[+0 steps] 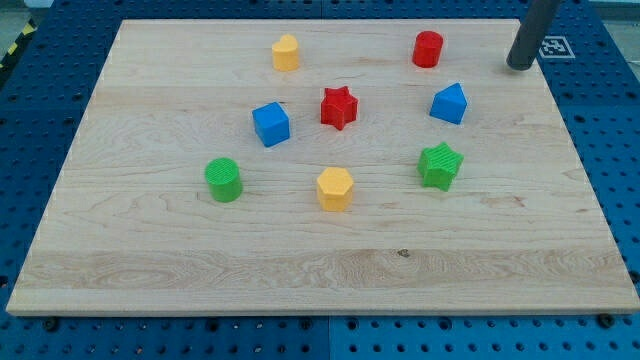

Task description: Move your arm towards the red circle

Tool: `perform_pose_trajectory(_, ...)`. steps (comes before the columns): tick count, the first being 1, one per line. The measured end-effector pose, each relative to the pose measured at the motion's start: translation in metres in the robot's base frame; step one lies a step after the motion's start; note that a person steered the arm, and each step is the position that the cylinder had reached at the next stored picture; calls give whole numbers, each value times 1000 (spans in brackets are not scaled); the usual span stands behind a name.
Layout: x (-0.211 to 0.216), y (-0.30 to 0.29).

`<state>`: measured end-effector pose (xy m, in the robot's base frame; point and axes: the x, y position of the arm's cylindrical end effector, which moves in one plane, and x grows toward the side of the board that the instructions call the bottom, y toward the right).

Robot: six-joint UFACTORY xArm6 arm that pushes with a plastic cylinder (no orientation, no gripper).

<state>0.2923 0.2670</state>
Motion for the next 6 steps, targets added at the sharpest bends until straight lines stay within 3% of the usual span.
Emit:
perform_pose_trajectory(3,-5,-1)
perform_pose_trajectory(6,8,-68)
